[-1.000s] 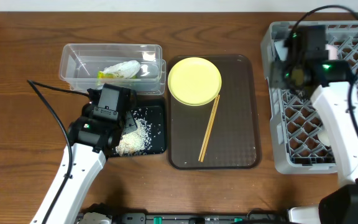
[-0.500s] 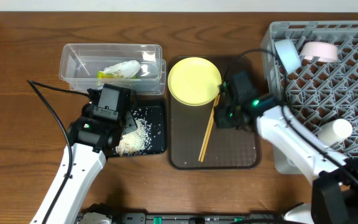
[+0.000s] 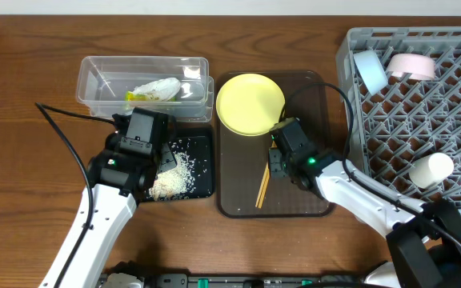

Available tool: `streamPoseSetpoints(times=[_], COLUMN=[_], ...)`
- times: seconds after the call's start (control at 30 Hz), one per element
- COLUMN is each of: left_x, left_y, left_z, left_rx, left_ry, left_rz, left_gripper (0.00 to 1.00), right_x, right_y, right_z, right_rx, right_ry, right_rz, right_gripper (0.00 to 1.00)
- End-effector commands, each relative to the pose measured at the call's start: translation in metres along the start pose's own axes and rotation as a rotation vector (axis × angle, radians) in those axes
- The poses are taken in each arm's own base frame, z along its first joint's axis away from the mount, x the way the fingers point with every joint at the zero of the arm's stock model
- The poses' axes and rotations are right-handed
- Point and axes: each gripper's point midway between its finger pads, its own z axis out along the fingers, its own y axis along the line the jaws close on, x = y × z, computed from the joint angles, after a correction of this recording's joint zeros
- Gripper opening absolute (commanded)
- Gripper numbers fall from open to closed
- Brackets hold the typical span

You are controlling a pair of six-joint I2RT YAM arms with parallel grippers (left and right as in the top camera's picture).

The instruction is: Sort waste into correct bins and load items into the dishwasher rack

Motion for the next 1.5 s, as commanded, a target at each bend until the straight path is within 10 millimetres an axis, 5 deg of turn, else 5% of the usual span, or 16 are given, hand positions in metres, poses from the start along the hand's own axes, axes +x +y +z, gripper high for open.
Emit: streamPoseSetpoints(times=[0.0,0.5,0.9,1.13,1.47], left_x=[-0.004,-0.004,-0.003,-0.003,-0.003], left_y=[0.003,0.003,0.004,0.004,0.004], left_z=[0.0,0.0,0.0,0.0,0.0], left_rx=[-0.018,-0.018,-0.02,-0.02,-0.02], left_ry=[-0.013,-0.012,-0.009,-0.009,-0.009], left_rz=[-0.018,-0.018,-0.017,-0.017,-0.017], left_gripper=[0.6,0.6,0.6,0.6,0.6], right_x=[0.0,-0.004,0.017,0.019,0.038], right_y=[-0.006,-0.001,-0.009,-0.01,-0.034], right_z=[0.003,0.004,0.037,0.038,0.035], right_rx=[0.041,0.031,0.074,0.081,0.154], right_ry=[-0.028,-0.053,0.021,0.029,0.121], right_rz=[0.035,0.03,0.018,0.015,0.064], right_gripper=[0.48,0.47,0.48,0.48,0.02])
